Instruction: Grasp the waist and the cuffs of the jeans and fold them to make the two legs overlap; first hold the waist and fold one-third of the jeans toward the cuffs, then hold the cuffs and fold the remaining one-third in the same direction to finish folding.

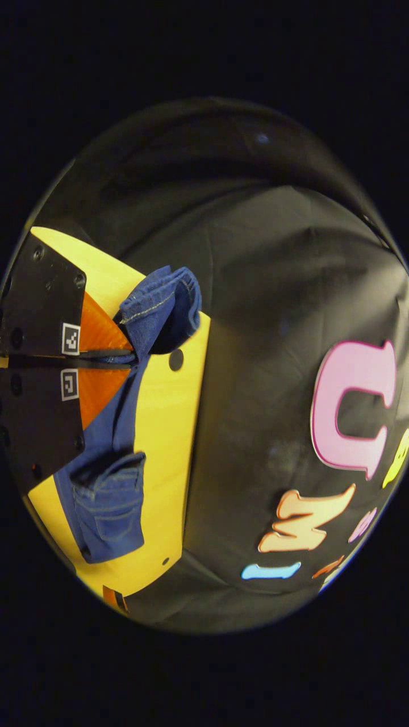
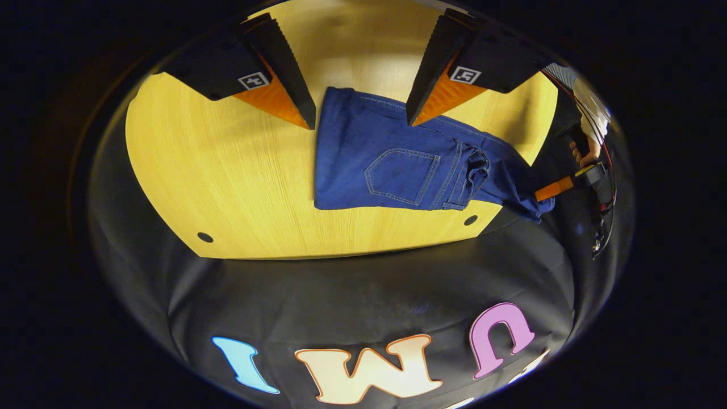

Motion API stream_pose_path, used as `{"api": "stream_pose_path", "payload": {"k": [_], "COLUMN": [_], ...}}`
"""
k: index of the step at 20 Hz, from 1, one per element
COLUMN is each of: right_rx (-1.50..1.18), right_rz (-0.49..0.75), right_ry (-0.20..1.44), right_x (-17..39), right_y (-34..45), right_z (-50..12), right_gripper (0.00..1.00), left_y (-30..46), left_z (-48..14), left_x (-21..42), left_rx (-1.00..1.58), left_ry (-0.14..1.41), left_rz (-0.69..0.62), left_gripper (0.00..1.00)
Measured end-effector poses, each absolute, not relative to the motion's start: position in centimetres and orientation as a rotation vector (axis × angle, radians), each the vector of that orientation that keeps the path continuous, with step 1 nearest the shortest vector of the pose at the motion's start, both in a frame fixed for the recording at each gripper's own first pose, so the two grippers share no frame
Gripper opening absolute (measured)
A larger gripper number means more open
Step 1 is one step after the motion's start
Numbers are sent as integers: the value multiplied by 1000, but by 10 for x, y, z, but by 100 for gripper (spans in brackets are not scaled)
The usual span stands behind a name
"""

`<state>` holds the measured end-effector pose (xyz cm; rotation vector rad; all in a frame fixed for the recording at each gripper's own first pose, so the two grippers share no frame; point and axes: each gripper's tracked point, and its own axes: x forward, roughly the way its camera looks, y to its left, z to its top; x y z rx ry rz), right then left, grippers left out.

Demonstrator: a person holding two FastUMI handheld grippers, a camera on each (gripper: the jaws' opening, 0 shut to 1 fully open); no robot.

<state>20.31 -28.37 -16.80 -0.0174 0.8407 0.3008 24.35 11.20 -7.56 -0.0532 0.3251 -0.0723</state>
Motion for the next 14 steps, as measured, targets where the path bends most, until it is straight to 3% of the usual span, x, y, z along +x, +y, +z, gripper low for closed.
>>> {"api": "stream_pose_path", "payload": {"k": [1, 2, 4, 5, 9, 14], "right_rx": [-17, -16, -9, -5, -7, 7], "right_rz": [300, 298, 293, 290, 281, 264], "right_ry": [839, 839, 840, 841, 838, 839], "right_x": [203, 203, 203, 203, 199, 195], "right_y": [-288, -294, -304, -308, -328, -355], "right_z": [-167, -167, -166, -166, -165, -166], "right_gripper": [94, 98, 98, 94, 98, 98], "left_y": [94, 76, 36, 17, -67, -162], "left_z": [-68, -63, -53, -49, -31, -55], "left_x": [243, 241, 239, 236, 225, 211], "left_rx": [-34, -12, 25, 45, 94, 239], "left_ry": [305, 294, 273, 265, 222, 237], "left_rz": [-101, -131, -192, -221, -358, -504], "left_gripper": [0, 0, 0, 0, 0, 0]}}
